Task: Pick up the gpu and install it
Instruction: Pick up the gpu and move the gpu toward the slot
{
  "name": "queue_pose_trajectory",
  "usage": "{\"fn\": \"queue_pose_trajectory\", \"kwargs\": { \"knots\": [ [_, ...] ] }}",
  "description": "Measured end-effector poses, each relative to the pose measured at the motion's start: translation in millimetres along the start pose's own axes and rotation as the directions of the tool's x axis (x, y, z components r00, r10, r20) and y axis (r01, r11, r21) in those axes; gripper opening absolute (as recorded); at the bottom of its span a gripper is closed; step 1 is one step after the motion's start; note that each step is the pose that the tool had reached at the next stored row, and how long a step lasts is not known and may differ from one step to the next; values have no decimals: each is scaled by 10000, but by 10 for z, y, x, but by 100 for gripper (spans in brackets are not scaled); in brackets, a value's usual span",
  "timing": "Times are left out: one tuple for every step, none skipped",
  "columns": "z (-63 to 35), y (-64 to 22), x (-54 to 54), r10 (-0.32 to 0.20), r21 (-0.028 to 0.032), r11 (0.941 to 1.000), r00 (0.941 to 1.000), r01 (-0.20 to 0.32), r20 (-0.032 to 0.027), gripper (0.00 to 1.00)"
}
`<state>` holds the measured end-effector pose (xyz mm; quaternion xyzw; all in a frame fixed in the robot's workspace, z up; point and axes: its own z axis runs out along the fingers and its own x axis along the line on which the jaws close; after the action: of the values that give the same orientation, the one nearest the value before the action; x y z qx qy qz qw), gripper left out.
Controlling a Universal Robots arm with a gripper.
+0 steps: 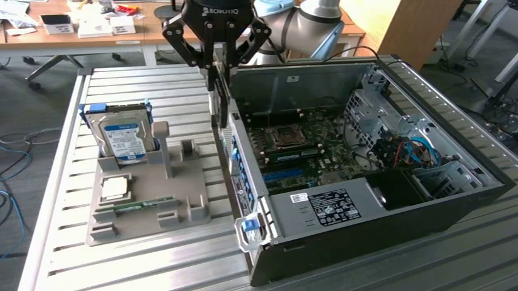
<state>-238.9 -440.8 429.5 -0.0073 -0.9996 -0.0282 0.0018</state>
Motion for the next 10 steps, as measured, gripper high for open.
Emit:
{"fn": "queue_pose_trajectory", "kwargs": {
  "knots": [
    [0,1,-12,0,-1,10000,10000,0,0,27],
    [0,1,-25,0,-1,10000,10000,0,-1,27],
    [0,2,-39,1,-3,10000,10000,-1,0,27],
    [0,2,-53,0,-4,10000,10000,0,0,27],
    [0,3,-69,0,-5,10000,10000,0,0,27],
    [0,4,-86,-1,-7,10000,10000,1,0,27],
    [0,5,-104,-1,-9,10000,10000,1,0,27],
    [0,6,-121,-1,-10,10000,10000,1,0,27],
    [-1,7,-138,-1,-12,10000,10000,1,-1,27],
    [-1,7,-155,-1,-13,10000,10000,1,-1,27]
  ]
}}
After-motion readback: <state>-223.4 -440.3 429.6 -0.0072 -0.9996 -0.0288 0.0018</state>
